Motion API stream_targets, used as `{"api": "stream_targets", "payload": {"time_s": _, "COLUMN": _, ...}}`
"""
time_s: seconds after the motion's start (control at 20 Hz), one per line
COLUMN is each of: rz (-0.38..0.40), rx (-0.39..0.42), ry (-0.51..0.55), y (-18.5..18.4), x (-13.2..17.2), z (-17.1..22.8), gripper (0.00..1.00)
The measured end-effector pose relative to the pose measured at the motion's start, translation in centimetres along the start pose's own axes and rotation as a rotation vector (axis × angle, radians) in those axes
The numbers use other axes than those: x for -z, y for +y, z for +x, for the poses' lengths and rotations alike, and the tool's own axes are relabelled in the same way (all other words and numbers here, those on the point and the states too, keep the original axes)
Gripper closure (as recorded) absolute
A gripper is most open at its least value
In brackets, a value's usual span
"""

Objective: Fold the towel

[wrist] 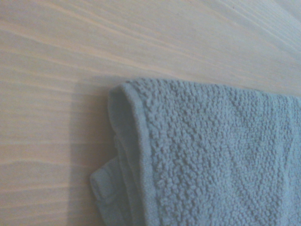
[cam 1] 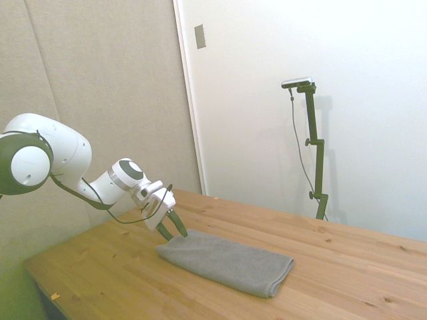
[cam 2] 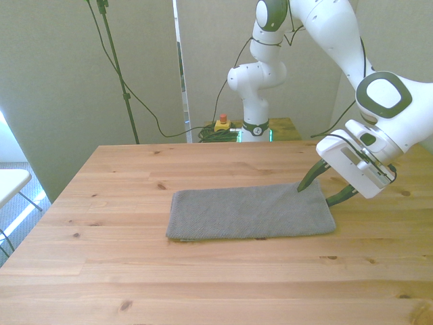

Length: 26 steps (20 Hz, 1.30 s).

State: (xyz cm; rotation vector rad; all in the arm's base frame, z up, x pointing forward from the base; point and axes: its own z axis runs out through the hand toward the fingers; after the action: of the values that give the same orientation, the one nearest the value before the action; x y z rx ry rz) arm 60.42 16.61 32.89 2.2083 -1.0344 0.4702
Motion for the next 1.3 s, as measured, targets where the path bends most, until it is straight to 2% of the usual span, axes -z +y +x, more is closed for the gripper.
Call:
{"api": "stream_targets", "payload": {"time_s": 0.55, "rz": 0.054, "rx": 0.001, "ry": -0.011, "y": -0.5, "x": -0.4, "z": -0.4, "gripper": 1.0}}
{"api": "stream_targets", "payload": {"time_s": 1.3, "rz": 0.064, "rx": 0.001, "ry": -0.02, "y": -0.3, "x": -1.2, "z": -0.3, "gripper": 1.0}}
